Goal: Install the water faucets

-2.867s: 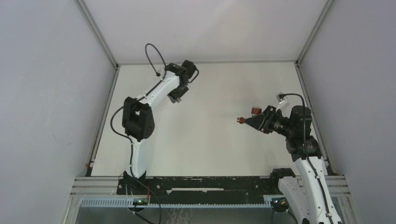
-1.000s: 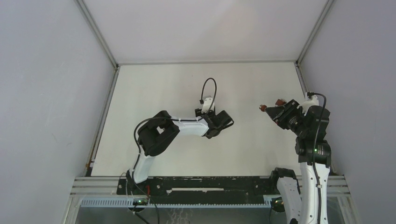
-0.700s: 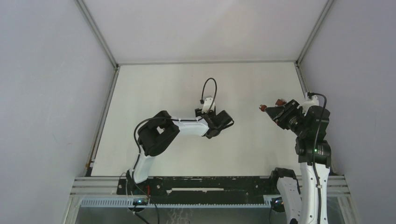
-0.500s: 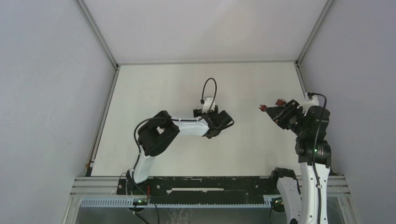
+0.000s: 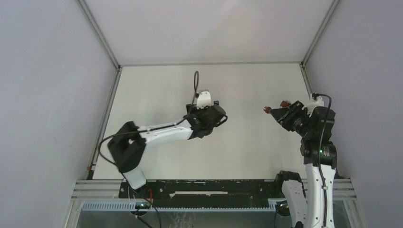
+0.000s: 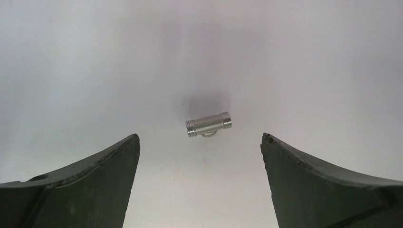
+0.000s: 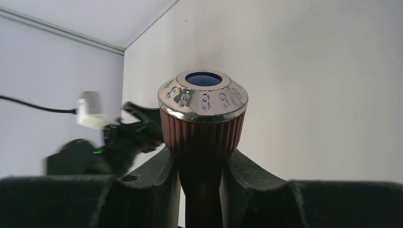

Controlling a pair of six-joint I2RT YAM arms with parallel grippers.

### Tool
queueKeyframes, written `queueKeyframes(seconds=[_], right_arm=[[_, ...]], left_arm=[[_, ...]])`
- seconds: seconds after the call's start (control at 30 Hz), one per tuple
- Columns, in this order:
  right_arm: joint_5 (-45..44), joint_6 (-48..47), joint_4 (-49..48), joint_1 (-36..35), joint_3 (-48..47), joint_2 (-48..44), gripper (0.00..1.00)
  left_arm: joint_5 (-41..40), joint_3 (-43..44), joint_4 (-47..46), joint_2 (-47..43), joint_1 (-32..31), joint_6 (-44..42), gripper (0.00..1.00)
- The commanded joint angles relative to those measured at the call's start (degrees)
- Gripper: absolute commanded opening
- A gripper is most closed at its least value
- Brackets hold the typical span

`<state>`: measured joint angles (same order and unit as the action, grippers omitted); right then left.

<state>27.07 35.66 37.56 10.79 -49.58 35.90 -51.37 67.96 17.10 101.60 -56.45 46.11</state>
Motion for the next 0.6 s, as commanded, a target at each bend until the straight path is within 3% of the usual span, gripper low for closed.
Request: queueKeyframes(seconds=[0.0, 0.13, 0.23, 0.4, 0.57], right_arm=[[1.45, -2.96, -2.98, 0.46, -2.71, 2.85, 0.0], [4.79, -4.83, -2.67, 0.46, -2.43, 5.9, 0.0], [6.24, -5.33, -3.73, 0.46, -1.41, 6.68, 0.0], [7.94, -5.3, -4.16, 0.42, -0.11, 6.33, 0.0], [8.99, -4.99, -4.33, -0.01, 0.61, 5.82, 0.0]], left_arm=[[13.66, -1.2, 1.36, -11.43, 5.09, -13.12, 1.0], [30.48, 2.86, 7.79, -12.14, 10.37, -31.96, 0.97], [31.02, 7.33, 14.4, -11.47, 11.27, -42.52, 0.96], [44.25, 11.84, 19.88, -10.79, 13.29, -54.21, 0.96], [48.42, 21.7, 28.21, -2.21, 13.33, -63.37, 0.95]])
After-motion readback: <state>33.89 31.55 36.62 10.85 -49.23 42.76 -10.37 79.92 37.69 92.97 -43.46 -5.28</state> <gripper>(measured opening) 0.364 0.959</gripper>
